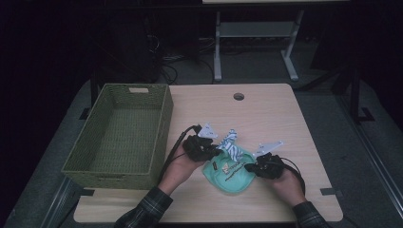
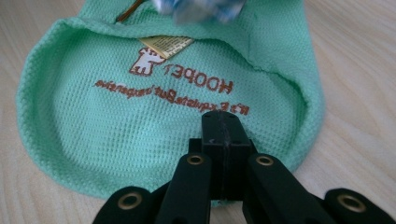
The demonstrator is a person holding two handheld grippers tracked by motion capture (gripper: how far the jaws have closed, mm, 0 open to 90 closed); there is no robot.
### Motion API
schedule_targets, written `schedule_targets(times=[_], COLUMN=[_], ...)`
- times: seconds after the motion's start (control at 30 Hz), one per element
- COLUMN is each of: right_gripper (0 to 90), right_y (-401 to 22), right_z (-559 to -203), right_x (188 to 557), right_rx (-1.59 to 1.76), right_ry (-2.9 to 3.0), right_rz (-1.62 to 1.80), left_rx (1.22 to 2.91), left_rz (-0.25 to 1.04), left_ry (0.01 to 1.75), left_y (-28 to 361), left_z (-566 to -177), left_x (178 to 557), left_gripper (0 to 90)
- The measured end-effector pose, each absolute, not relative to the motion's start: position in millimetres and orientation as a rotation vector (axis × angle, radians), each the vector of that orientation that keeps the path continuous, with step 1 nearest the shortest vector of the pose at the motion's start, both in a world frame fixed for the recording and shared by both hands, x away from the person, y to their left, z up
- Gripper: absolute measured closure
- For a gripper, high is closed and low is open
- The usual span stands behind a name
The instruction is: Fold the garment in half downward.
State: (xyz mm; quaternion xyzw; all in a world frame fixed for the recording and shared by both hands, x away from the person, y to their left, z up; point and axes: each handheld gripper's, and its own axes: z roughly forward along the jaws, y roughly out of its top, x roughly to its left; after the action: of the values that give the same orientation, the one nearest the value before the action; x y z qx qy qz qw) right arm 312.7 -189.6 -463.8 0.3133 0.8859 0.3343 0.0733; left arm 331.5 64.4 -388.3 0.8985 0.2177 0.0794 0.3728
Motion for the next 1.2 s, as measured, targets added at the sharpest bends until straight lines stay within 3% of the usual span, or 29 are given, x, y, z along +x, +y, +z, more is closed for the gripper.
schedule_targets(times=[0.6, 0.7, 0.9, 1.07, 1.2], right_gripper=[89.8, 89.7, 89.7, 89.7, 89.7], right_y=[-203, -204, -205, -204, -202], right_z=[-460, -460, -460, -461, -462], right_x=[314, 315, 314, 313, 313], right_rx=[0.987, 0.994, 0.984, 0.99, 0.979], right_ry=[2.622, 2.621, 2.624, 2.634, 2.644], right_rz=[1.026, 1.03, 1.033, 1.024, 1.012], left_rx=[2.388, 2.393, 2.345, 2.291, 2.271], left_rz=[0.131, 0.117, 0.091, 0.113, 0.116], left_ry=[0.449, 0.438, 0.435, 0.459, 0.509], left_y=[36, 34, 36, 39, 35], left_z=[-410, -412, -405, -393, -392], left_x=[314, 313, 314, 322, 333], left_gripper=[80.2, 76.1, 55.6, 54.5, 59.2])
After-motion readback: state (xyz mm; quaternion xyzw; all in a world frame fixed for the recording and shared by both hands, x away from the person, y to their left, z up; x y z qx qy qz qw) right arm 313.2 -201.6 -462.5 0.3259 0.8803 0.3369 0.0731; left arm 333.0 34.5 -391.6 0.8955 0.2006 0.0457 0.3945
